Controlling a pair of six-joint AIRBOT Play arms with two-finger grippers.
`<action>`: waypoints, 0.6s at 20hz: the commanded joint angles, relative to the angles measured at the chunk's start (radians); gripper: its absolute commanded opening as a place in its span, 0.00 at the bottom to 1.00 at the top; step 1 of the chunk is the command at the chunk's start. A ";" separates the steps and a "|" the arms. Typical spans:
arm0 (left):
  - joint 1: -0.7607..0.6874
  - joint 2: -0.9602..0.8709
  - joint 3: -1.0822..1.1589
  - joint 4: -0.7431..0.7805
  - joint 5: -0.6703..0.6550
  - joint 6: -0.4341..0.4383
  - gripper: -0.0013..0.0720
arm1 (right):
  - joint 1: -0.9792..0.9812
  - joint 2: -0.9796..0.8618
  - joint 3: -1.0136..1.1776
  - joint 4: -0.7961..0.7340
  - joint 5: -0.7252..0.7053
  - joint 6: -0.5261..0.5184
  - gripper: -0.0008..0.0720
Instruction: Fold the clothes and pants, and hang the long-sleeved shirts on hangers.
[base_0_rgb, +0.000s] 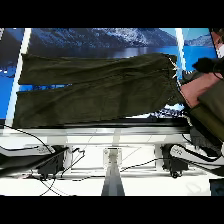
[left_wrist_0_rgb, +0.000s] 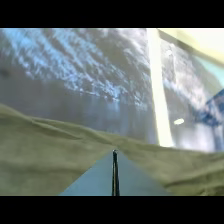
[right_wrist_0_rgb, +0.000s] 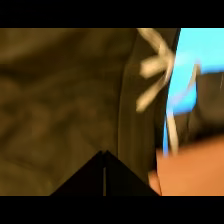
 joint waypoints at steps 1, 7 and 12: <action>-0.039 0.125 -0.035 0.198 0.042 -0.013 0.04 | -0.066 0.110 -0.167 -0.129 0.120 0.048 0.05; -0.123 0.238 -0.275 0.657 0.146 -0.134 0.04 | -0.129 0.406 -0.620 -0.090 -0.087 0.206 0.05; -0.317 0.346 -0.599 0.774 0.319 -0.147 0.04 | -0.129 0.592 -0.810 -0.040 -0.255 0.401 0.54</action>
